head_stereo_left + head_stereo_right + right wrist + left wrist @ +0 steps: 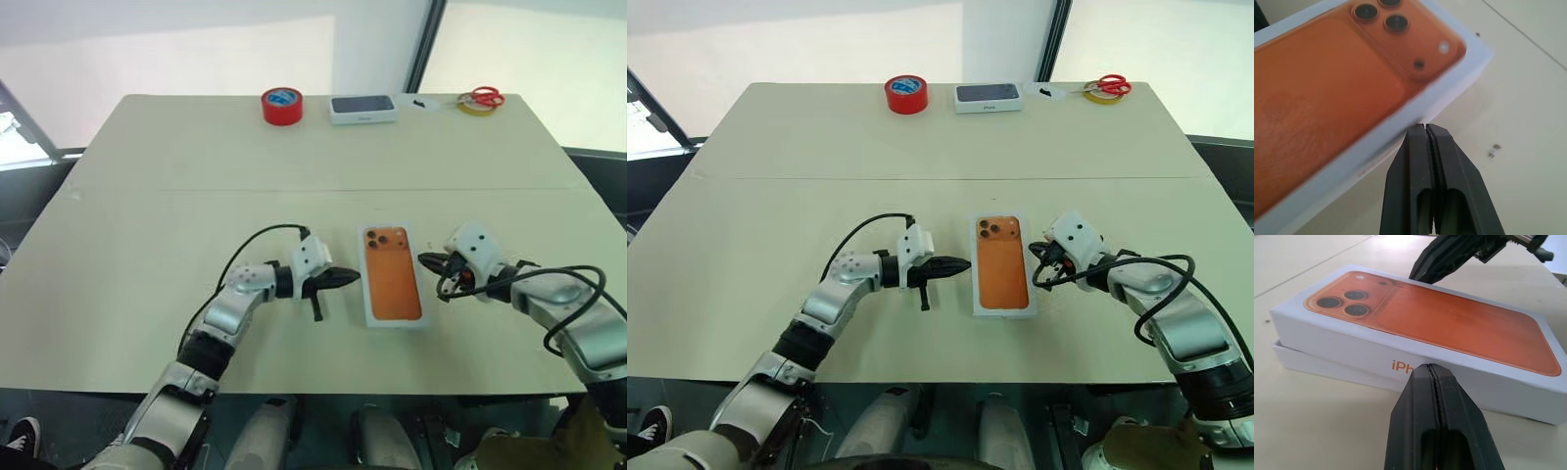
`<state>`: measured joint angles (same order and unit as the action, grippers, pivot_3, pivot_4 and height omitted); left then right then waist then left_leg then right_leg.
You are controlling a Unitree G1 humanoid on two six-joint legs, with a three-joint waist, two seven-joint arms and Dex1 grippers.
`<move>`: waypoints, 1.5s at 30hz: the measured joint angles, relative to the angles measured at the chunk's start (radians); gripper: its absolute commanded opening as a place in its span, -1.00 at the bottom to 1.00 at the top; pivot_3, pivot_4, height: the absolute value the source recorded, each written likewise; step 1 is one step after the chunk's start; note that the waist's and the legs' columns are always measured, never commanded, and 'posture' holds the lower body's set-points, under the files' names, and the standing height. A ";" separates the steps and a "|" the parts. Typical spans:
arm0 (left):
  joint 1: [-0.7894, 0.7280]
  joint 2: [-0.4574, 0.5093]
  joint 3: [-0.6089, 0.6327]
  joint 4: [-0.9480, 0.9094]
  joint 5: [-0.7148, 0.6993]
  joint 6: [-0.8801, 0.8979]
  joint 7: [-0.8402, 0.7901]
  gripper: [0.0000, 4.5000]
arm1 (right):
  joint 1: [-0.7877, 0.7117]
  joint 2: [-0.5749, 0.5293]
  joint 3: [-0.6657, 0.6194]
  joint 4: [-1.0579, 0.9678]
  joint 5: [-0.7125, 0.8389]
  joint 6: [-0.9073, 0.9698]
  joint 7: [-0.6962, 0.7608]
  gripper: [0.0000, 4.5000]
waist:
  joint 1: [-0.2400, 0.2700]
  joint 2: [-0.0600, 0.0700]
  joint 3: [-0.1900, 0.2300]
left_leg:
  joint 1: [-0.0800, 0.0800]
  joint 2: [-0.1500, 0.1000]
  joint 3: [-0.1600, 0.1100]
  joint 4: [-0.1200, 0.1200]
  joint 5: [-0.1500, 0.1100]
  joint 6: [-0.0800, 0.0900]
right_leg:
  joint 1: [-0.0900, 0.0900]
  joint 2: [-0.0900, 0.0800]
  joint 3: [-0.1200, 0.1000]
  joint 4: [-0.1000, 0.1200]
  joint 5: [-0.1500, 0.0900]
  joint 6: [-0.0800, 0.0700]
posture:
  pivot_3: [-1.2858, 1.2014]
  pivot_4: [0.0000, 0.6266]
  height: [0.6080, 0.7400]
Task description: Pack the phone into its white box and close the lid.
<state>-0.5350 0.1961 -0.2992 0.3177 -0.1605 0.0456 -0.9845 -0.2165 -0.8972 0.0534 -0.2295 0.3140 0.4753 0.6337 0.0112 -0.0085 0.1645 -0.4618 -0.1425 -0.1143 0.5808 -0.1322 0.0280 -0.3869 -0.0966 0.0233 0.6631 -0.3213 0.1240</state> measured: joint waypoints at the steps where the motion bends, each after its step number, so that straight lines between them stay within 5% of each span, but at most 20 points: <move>1: -0.002 -0.001 0.000 0.004 0.000 -0.005 0.000 -1.00 | -0.004 0.007 0.000 -0.002 -0.009 0.000 -0.001 -0.97 | 0.000 0.000 0.000 | 0.000 0.000 0.000 0.000 0.000 0.000 | 0.000 0.000 0.000 0.000 0.000 0.000 | 0.03 -0.52 1.00; 17: -0.029 -0.054 0.021 0.036 -0.001 -0.018 0.062 -1.00 | -0.083 0.131 0.017 0.027 -0.131 0.012 -0.007 -0.97 | 0.001 0.000 0.000 | 0.000 0.000 -0.001 0.001 0.000 0.000 | 0.001 0.000 -0.001 0.001 0.000 0.000 | 0.03 -0.52 1.00; 30: 0.078 0.039 0.011 -0.103 -0.032 0.038 -0.007 -1.00 | -0.007 0.075 -0.052 0.035 -0.155 0.011 0.036 -0.97 | 0.002 0.000 0.000 | 0.001 0.000 -0.001 0.002 0.000 0.000 | 0.002 0.000 -0.001 0.002 0.000 0.000 | 0.03 -0.52 1.00; 35: 0.097 0.007 0.005 -0.104 -0.031 0.059 0.005 -1.00 | 0.075 0.052 -0.038 0.007 -0.165 0.011 0.087 -0.97 | 0.000 0.000 0.000 | 0.001 0.000 -0.001 0.003 0.000 0.000 | 0.002 0.000 -0.001 0.002 0.000 0.000 | 0.03 -0.52 1.00; 45: 0.082 -0.029 -0.001 -0.084 -0.022 0.053 0.030 -1.00 | 0.013 0.085 -0.027 -0.020 -0.175 0.042 0.093 -0.97 | 0.000 0.000 0.000 | 0.001 0.000 -0.001 0.003 0.000 0.000 | 0.002 0.000 -0.001 0.002 0.000 0.000 | 0.03 -0.52 1.00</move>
<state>-0.4533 0.1670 -0.3001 0.2342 -0.1820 0.0990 -0.9546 -0.2038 -0.8123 0.0266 -0.2492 0.1392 0.5176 0.7270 0.0111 -0.0081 0.1641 -0.4607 -0.1428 -0.1152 0.5836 -0.1319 0.0276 -0.3846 -0.0963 0.0225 0.6647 -0.3213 0.1242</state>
